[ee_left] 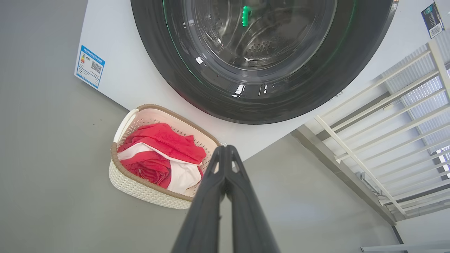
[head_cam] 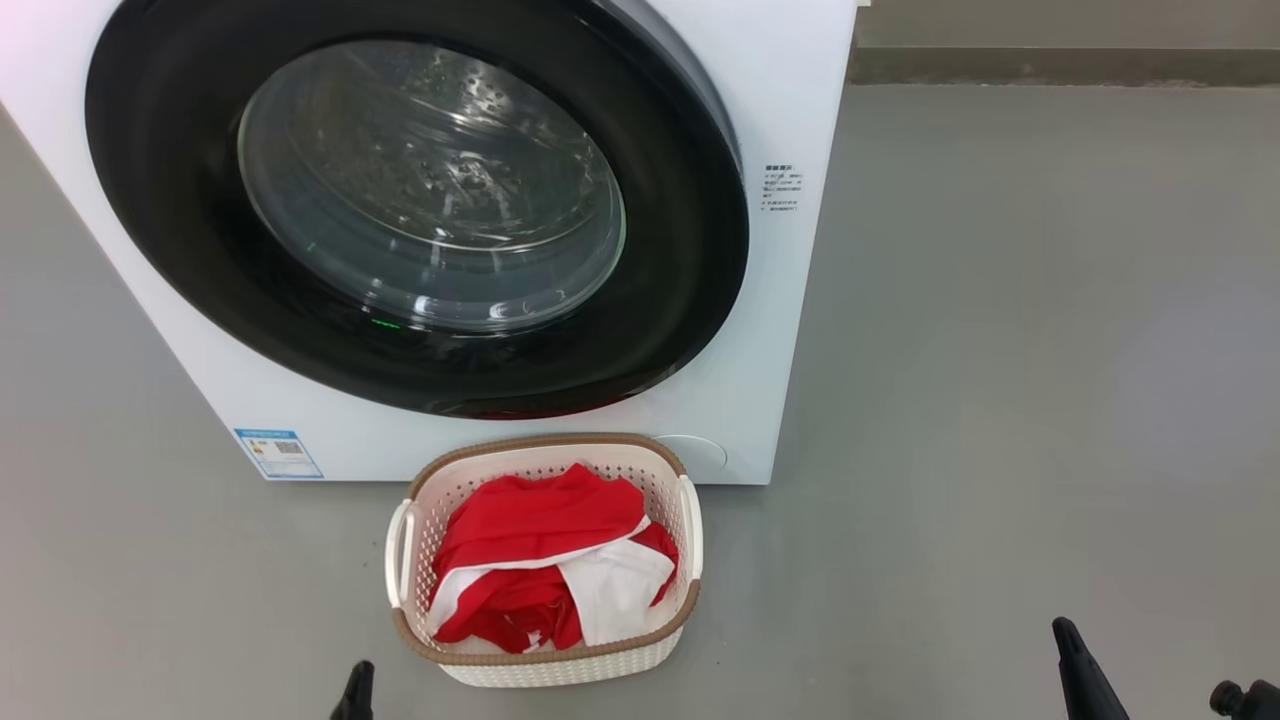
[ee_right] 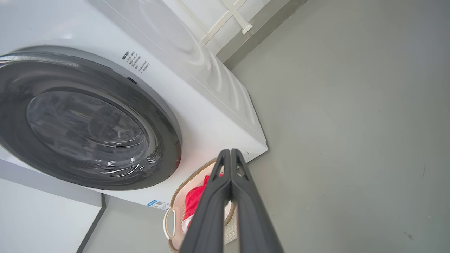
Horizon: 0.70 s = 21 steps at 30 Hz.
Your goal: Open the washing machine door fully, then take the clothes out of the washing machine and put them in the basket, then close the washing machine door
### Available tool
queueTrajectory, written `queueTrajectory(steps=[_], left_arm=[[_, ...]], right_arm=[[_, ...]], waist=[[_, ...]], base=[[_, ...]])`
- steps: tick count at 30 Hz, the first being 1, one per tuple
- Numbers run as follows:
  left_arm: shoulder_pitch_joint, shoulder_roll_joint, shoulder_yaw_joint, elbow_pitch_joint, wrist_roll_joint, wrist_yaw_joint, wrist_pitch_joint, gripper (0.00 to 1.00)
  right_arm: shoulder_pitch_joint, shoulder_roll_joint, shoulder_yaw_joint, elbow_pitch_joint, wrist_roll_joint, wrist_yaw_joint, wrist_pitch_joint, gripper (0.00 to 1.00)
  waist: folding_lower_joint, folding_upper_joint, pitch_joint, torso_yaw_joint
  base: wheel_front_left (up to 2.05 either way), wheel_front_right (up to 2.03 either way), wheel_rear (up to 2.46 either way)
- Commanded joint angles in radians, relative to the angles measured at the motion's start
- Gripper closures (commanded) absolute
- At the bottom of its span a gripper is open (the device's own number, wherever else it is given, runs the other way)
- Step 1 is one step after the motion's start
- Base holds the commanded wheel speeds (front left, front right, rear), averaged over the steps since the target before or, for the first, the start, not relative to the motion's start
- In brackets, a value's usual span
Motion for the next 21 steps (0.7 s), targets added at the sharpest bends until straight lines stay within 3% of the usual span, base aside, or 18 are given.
queueTrajectory(steps=[1,21], left_arm=[[-0.042,0.016,0.022,-0.022,-0.021,0.000,0.005,1.00],[-0.085,0.017,0.047,-0.022,-0.231,0.000,0.060,1.00]], right_arm=[[-0.047,-0.014,0.004,-0.026,0.020,0.000,0.004,1.00],[-0.103,-0.015,-0.007,-0.031,0.197,-0.001,0.063,1.00]], waist=[[-0.0001,0.0000,0.000,-0.001],[-0.0001,0.0000,0.001,-0.017]], base=[[0.00,0.00,0.00],[0.00,0.00,0.00]])
